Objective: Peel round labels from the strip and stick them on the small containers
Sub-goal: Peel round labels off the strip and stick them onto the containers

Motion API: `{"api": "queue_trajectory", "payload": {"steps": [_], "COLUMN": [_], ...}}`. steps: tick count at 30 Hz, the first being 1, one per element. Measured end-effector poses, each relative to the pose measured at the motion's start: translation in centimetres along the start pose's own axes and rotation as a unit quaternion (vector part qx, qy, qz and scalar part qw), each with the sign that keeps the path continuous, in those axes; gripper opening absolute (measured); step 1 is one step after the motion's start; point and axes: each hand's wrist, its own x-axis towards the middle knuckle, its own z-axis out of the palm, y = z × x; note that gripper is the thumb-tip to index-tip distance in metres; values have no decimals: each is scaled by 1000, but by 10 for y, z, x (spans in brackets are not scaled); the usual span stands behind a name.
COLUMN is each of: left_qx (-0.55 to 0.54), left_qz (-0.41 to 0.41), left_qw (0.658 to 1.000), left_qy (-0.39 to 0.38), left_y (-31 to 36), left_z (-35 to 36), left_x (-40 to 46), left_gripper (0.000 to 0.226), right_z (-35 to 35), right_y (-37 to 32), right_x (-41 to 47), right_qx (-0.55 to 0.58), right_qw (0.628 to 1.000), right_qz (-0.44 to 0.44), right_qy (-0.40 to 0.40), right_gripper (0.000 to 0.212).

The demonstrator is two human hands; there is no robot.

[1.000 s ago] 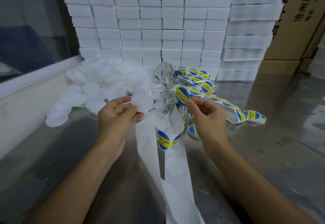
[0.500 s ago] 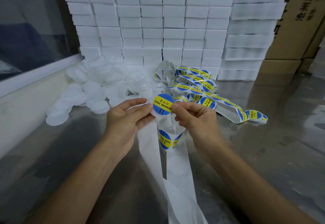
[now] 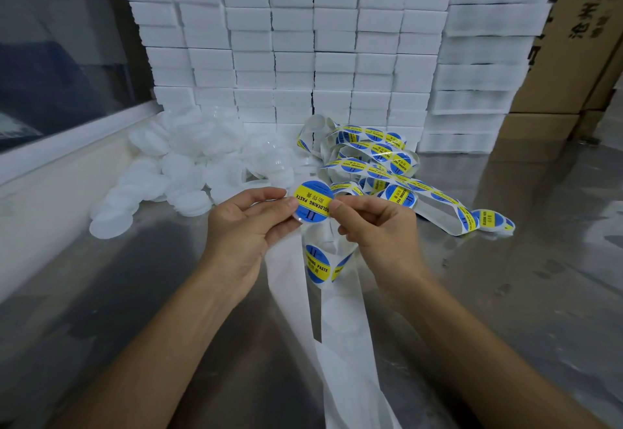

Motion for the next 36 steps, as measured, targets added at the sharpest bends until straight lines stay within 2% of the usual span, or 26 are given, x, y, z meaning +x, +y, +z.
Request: {"api": "queue_trajectory", "payload": {"steps": [7,11,15,18,24,27,29,31,36], "left_qx": [14,21,20,14,-11,-13,-14,-7,10], "left_qz": [15,13,3,-7,-14,-12,-5,0,-16], "left_qw": [1000,1000,999,997,995,995,993,991,988], "left_qy": [0,-15,-44,-78,-99,-101,-114,-132,-151], "left_y": [-1,-3,-4,-5,-7,-7,-7,-6,-7], "left_z": [0,1,3,4,4,4,4,3,5], "left_x": [-1,-2,-2,-4,-5,-5,-6,-6,-9], "left_gripper": [15,25,34,42,39,42,41,36,39], "right_z": [1,1,2,3,0,0,1,4,-1], "right_y": [3,5,9,10,8,9,12,13,7], "right_x": [0,1,2,1,2,1,-2,-3,3], "right_qx": [-45,-82,-140,-122,-82,-88,-110,-106,-78], "right_qw": [998,993,982,984,980,979,981,985,983], "right_qz": [-39,-77,-113,-110,-159,-173,-159,-134,-152], "right_qy": [19,41,60,64,87,65,23,3,66], "right_gripper": [14,16,11,10,10,22,39,46,11]}}
